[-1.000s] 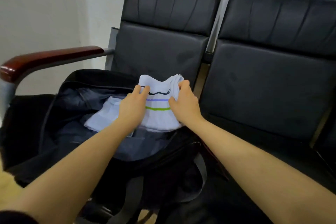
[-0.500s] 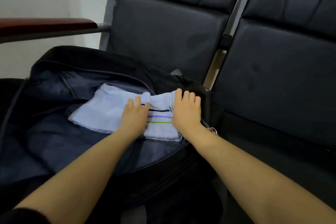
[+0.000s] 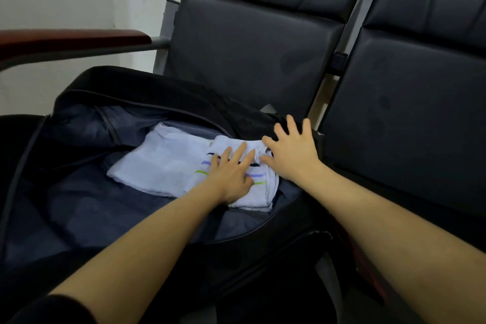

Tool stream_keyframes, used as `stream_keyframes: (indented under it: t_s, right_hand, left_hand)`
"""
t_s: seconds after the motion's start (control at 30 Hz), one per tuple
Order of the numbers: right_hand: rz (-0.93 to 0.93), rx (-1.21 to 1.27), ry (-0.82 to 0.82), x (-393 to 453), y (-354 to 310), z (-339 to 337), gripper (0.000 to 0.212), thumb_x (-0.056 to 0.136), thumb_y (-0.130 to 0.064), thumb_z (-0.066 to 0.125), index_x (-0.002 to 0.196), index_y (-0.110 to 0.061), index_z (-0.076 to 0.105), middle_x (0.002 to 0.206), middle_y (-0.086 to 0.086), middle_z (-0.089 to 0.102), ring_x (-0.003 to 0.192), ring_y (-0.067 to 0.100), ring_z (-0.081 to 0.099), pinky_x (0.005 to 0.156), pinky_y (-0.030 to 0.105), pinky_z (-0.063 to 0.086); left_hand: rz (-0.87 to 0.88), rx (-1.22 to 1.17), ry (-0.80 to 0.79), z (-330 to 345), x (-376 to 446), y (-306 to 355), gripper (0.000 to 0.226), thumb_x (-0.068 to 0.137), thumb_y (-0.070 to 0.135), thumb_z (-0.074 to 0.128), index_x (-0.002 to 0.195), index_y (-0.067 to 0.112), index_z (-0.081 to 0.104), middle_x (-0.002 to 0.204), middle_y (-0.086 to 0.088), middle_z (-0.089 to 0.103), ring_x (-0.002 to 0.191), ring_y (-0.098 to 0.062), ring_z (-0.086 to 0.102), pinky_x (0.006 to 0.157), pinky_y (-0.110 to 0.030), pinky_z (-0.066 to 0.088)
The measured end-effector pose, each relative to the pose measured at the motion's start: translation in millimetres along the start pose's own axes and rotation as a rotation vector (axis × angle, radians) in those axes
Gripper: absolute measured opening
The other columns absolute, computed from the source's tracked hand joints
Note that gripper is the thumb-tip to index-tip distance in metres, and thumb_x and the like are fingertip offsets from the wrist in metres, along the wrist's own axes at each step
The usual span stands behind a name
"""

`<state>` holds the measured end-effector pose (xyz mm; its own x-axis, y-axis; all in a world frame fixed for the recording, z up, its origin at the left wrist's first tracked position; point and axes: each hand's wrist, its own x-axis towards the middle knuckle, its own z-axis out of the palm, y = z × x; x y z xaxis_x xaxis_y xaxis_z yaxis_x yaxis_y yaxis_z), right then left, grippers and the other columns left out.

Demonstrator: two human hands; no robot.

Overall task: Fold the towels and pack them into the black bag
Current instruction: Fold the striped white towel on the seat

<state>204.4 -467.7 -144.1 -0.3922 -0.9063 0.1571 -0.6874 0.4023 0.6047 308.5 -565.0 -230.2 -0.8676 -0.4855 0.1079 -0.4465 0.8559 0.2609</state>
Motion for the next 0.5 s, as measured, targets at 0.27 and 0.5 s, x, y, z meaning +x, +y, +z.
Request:
stream_keyframes:
  t_s: [0.27, 0.5]
  right_hand:
    - [0.062, 0.065, -0.046, 11.3, 10.0, 10.2, 0.049, 0.096, -0.041, 0.044, 0.142, -0.036, 0.027, 0.155, 0.009, 0.011, 0.132, 0.046, 0.025, 0.103, 0.057, 0.025]
    - [0.067, 0.045, -0.104, 4.2, 14.7, 14.8, 0.049, 0.091, -0.038, 0.051, 0.138, -0.029, 0.039, 0.157, 0.012, 0.007, 0.131, 0.042, 0.027, 0.102, 0.054, 0.028]
  left_hand:
    - [0.021, -0.206, -0.081, 6.5, 7.2, 2.0, 0.058, 0.096, 0.057, 0.028, 0.14, 0.059, -0.009, 0.158, 0.012, -0.014, 0.145, -0.033, -0.011, 0.109, -0.065, -0.007]
    - [-0.023, -0.019, -0.21, 4.6, 17.9, 8.5, 0.057, 0.096, 0.056, 0.023, 0.142, 0.054, -0.01, 0.158, 0.01, -0.017, 0.143, -0.035, -0.018, 0.105, -0.069, -0.005]
